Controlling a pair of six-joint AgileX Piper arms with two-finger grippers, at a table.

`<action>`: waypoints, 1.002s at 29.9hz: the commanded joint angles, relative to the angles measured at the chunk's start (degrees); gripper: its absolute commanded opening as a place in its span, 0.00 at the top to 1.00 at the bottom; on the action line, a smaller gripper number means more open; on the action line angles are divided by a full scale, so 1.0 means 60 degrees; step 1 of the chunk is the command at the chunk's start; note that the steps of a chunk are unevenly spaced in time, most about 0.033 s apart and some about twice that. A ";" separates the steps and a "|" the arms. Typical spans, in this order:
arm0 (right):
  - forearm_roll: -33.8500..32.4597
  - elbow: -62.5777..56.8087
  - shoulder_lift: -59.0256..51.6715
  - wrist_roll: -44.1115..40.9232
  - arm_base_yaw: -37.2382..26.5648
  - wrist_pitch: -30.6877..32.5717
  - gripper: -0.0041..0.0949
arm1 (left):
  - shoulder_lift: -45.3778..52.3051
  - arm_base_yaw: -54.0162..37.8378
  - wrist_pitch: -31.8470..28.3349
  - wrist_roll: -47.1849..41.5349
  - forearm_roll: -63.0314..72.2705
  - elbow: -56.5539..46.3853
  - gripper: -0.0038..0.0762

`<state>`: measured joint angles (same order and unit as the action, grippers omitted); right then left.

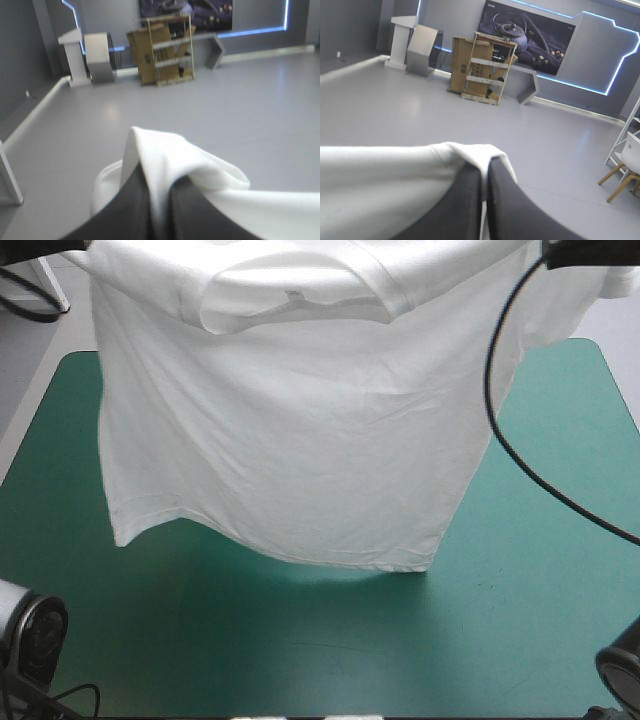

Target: Fold the cloth

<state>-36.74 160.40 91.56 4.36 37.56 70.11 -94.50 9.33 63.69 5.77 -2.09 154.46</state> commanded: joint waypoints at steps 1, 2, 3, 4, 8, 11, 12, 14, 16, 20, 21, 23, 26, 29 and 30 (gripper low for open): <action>-0.0554 0.0065 0.0689 -0.0017 -0.0022 -0.0852 0.97 | -0.0304 0.0006 -0.0849 0.0000 -0.0083 -0.0594 0.93; -0.0624 0.0065 0.1002 -0.0099 -0.0042 -0.0852 0.97 | -0.0470 0.0006 -0.0925 0.0000 -0.0042 -0.0789 0.93; -0.0649 0.0065 0.1258 -0.0221 -0.0134 -0.0852 0.97 | -0.0645 0.0006 -0.0986 0.0000 -0.0041 -0.0952 0.93; -0.0626 0.0065 0.1592 -0.0389 -0.0280 -0.0895 0.97 | -0.0832 0.0006 -0.1040 0.0000 -0.0019 -0.1070 0.93; 0.0197 0.0065 0.2936 -0.0892 -0.1212 -0.1131 0.97 | -0.1575 0.0006 -0.1423 0.0000 0.0141 -0.1500 0.93; 0.1502 0.0065 0.3935 -0.0913 -0.2081 -0.1571 0.97 | -0.2234 0.0006 -0.1929 0.0000 0.0141 -0.1752 0.93; 0.1928 0.0065 0.4250 -0.0913 -0.2366 -0.1801 0.97 | -0.2506 0.0006 -0.2080 0.0000 0.0141 -0.1777 0.93; 0.2507 0.0065 0.4800 -0.0859 -0.2835 -0.2283 0.97 | -0.3082 0.0006 -0.2478 0.0000 0.0141 -0.1777 0.93; 0.2932 0.0065 0.5331 -0.0801 -0.3204 -0.2978 0.97 | -0.3583 0.0006 -0.3042 0.0000 0.0141 -0.1777 0.93; 0.4171 0.0065 0.6382 -0.0727 -0.3939 -0.4192 0.97 | -0.4636 0.0006 -0.4311 0.0000 0.0141 -0.1777 0.93; 0.4430 0.0065 0.6613 -0.0654 -0.4060 -0.4323 0.97 | -0.4904 0.0006 -0.4673 0.0000 0.0141 -0.1777 0.93; 0.4919 0.0065 0.7065 -0.0566 -0.4295 -0.4616 0.97 | -0.5373 0.0006 -0.5173 0.0000 0.0141 -0.1777 0.93; 0.5529 0.0065 0.7567 -0.0377 -0.4503 -0.4919 0.95 | -0.6058 0.0006 -0.5853 0.0000 0.0141 -0.1777 0.92; 0.5867 0.0082 0.7918 -0.0329 -0.4554 -0.5193 0.75 | -0.6559 0.0006 -0.6663 -0.0077 0.0141 -0.1777 0.82; 0.5961 0.0082 0.8014 -0.0311 -0.4577 -0.5308 0.63 | -0.6687 0.0006 -0.6890 -0.0077 0.0141 -0.1777 0.73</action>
<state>-2.72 159.30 142.64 1.61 10.71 44.95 -137.13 9.33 31.40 5.77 -1.66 142.30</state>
